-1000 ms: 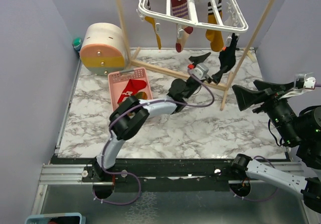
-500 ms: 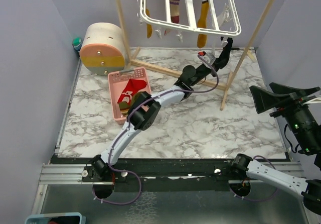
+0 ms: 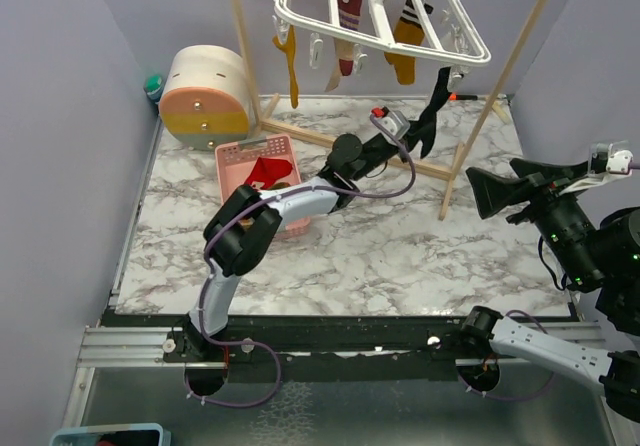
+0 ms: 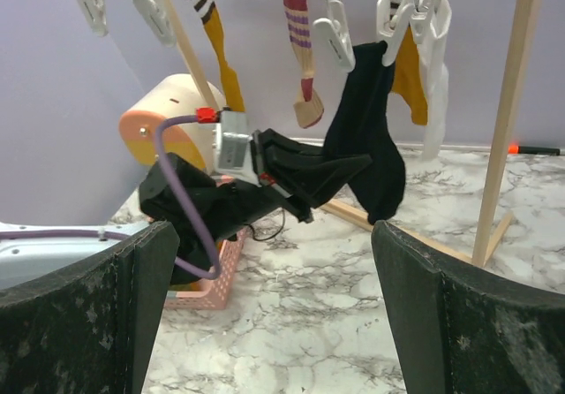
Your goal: Remove the socks clipped to the hanger
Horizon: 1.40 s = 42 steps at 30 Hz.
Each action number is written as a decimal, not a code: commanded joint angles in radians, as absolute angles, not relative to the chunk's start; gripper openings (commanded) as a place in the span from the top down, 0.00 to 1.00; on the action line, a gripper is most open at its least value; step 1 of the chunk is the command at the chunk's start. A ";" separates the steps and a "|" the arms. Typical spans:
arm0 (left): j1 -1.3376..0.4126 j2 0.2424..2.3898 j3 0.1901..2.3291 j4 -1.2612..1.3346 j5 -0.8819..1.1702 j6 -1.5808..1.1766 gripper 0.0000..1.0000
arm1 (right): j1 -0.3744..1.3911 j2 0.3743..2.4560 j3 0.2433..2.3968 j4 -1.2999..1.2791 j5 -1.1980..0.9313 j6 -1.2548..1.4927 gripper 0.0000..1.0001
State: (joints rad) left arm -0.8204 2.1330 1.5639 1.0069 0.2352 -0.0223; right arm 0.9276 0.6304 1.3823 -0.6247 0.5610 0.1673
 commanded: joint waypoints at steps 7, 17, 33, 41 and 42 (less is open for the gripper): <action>-0.790 1.796 1.211 0.998 0.283 0.045 1.00 | 0.923 0.744 1.443 -0.698 0.824 0.179 0.02; -0.778 1.655 1.094 0.957 0.348 0.006 1.00 | 0.923 0.935 1.440 -0.511 0.896 0.143 0.01; -0.804 1.637 1.043 0.957 0.358 -0.038 1.00 | 0.923 1.146 1.507 -0.248 0.811 0.127 0.14; -0.818 1.650 1.048 0.956 0.358 -0.033 1.00 | 0.923 1.225 1.545 -0.205 0.877 0.116 0.14; -0.819 1.649 1.048 0.957 0.360 -0.032 1.00 | 0.923 1.232 1.551 -0.203 0.902 0.118 0.14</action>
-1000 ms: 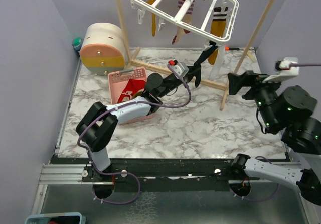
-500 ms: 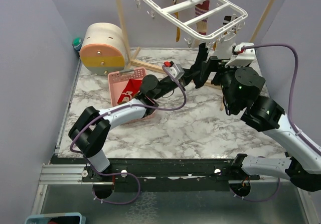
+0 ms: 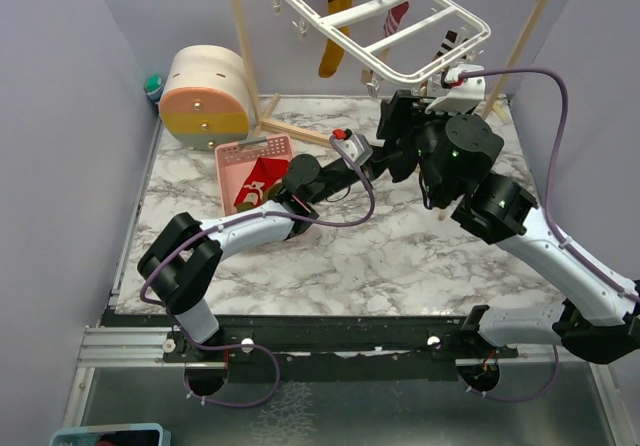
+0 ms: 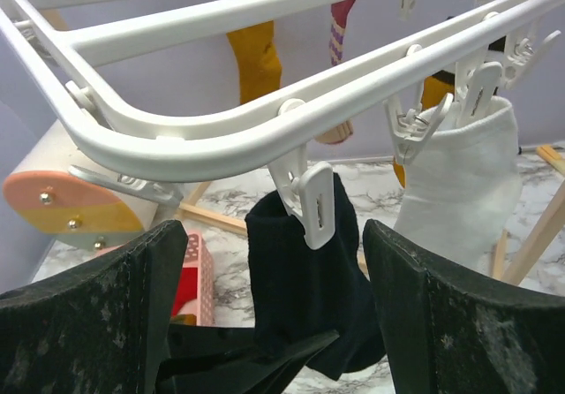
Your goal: Remove the socks clipped to the hanger
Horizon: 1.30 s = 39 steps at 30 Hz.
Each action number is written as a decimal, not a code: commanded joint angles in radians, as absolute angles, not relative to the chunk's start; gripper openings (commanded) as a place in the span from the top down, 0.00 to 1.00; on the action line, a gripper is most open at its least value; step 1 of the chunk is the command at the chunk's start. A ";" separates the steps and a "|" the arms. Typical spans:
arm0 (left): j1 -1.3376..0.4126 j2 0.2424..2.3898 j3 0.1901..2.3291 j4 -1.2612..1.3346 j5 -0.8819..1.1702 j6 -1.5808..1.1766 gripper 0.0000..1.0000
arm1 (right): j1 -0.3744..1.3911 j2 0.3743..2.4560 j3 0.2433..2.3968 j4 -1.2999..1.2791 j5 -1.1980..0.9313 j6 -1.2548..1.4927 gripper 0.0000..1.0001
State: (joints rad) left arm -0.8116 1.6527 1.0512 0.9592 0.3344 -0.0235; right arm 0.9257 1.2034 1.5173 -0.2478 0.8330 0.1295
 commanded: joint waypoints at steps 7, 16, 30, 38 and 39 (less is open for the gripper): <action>-0.825 1.649 1.043 0.957 0.368 -0.038 1.00 | 0.923 1.289 1.585 -0.182 1.016 0.106 0.15; -0.827 1.652 1.049 0.955 0.375 -0.038 1.00 | 0.922 1.326 1.582 -0.119 1.074 0.059 0.25; -0.827 1.661 1.055 0.947 0.376 -0.038 1.00 | 0.914 1.317 1.565 -0.089 1.074 0.038 0.74; -0.827 1.618 1.011 0.916 0.355 -0.006 1.00 | 0.913 1.315 1.565 -0.100 1.069 0.038 0.99; -0.827 1.607 0.996 0.909 0.351 -0.005 1.00 | 0.912 1.314 1.565 -0.100 1.067 0.039 0.99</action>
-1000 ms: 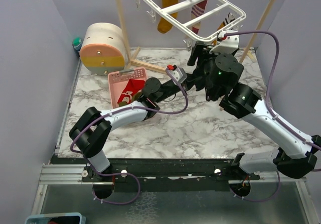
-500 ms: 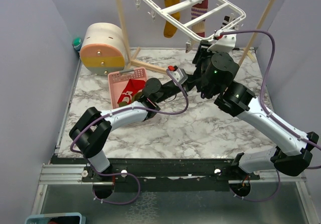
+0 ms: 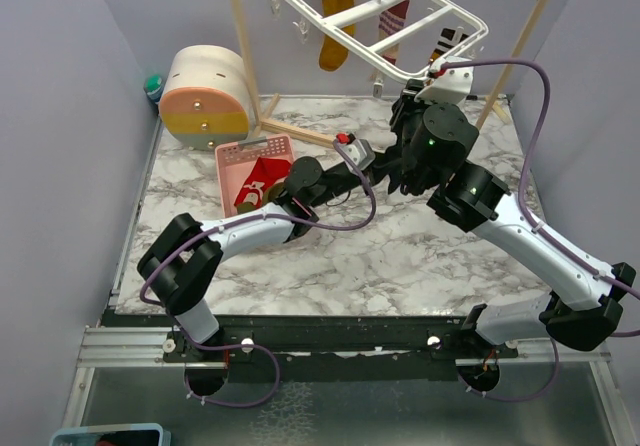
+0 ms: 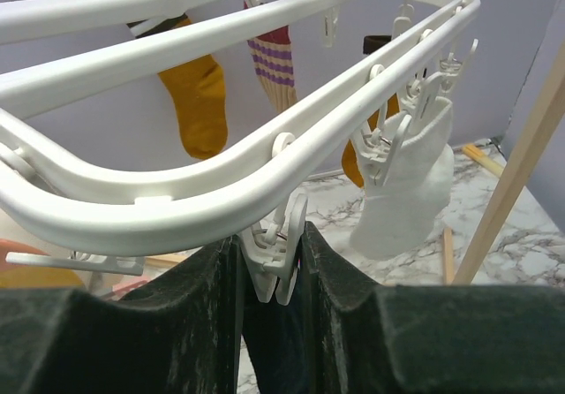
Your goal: Remove the socks clipped to the hanger
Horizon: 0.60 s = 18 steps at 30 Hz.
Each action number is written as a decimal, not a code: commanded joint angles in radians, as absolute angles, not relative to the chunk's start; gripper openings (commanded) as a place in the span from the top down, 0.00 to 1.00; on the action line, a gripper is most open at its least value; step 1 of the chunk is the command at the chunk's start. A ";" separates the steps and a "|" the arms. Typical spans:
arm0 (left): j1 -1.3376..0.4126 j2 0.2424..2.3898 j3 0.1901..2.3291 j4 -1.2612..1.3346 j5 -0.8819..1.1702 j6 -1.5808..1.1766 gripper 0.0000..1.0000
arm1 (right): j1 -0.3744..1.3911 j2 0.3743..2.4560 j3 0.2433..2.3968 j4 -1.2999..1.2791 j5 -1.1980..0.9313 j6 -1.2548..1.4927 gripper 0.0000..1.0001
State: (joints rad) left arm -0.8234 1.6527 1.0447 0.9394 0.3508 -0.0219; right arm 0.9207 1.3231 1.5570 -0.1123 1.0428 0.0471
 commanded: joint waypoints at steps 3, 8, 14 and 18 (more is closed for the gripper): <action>-0.827 1.552 0.933 0.882 0.327 0.018 1.00 | 0.913 1.305 1.558 -0.101 1.062 0.040 0.99; -0.795 1.418 0.774 0.856 0.249 0.008 1.00 | 0.912 1.289 1.539 -0.095 1.049 0.040 0.99; -0.723 1.232 0.707 0.621 0.025 0.055 1.00 | 0.911 1.282 1.524 -0.100 1.022 0.050 0.99; -0.596 1.170 0.727 0.481 -0.097 0.008 1.00 | 0.910 1.277 1.508 -0.097 1.004 0.057 0.99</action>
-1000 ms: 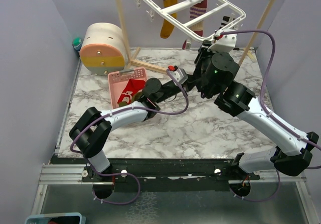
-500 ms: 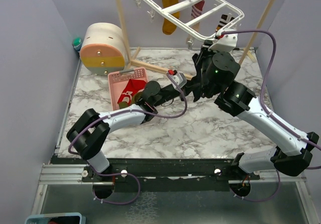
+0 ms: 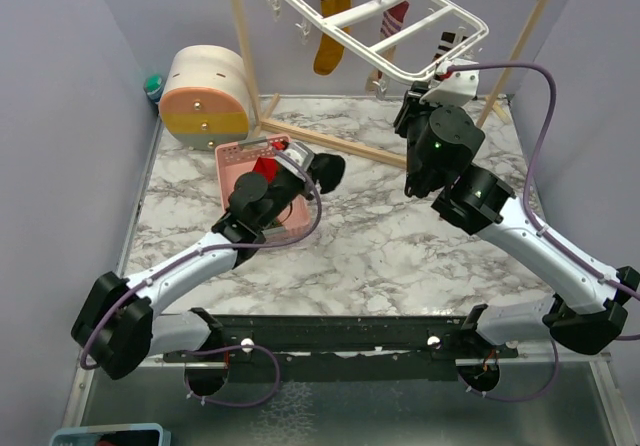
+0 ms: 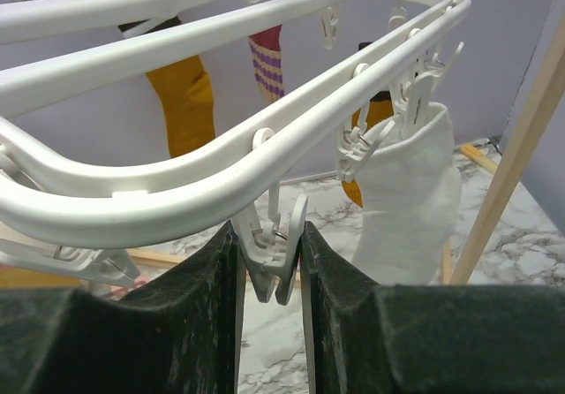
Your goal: Remove the socks clipped to the hanger
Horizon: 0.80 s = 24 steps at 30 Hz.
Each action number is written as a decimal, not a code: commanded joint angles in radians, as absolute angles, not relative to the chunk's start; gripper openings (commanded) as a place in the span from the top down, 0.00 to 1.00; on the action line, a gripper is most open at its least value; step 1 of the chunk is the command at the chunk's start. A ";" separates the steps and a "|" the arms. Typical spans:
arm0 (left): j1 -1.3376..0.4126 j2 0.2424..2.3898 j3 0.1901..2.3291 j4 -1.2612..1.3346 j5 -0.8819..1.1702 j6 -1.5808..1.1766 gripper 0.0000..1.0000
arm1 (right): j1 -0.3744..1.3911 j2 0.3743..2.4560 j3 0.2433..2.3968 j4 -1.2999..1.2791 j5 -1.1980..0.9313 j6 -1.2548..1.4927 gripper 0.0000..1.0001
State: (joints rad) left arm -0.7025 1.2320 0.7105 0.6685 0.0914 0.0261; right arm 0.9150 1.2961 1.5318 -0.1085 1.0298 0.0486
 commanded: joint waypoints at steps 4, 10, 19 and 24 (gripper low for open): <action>-0.450 1.162 0.760 0.351 -0.112 -0.137 1.00 | 0.910 1.271 1.496 -0.092 0.988 0.057 0.99; -0.260 1.234 0.825 0.196 0.046 -0.342 1.00 | 0.907 1.259 1.477 -0.078 0.977 0.049 0.99; -0.215 1.411 0.929 -0.052 0.232 -0.522 1.00 | 0.905 1.214 1.441 -0.066 0.988 0.038 0.99; -0.215 1.512 0.975 -0.280 0.209 -0.553 1.00 | 0.905 1.205 1.433 -0.061 0.984 0.041 0.99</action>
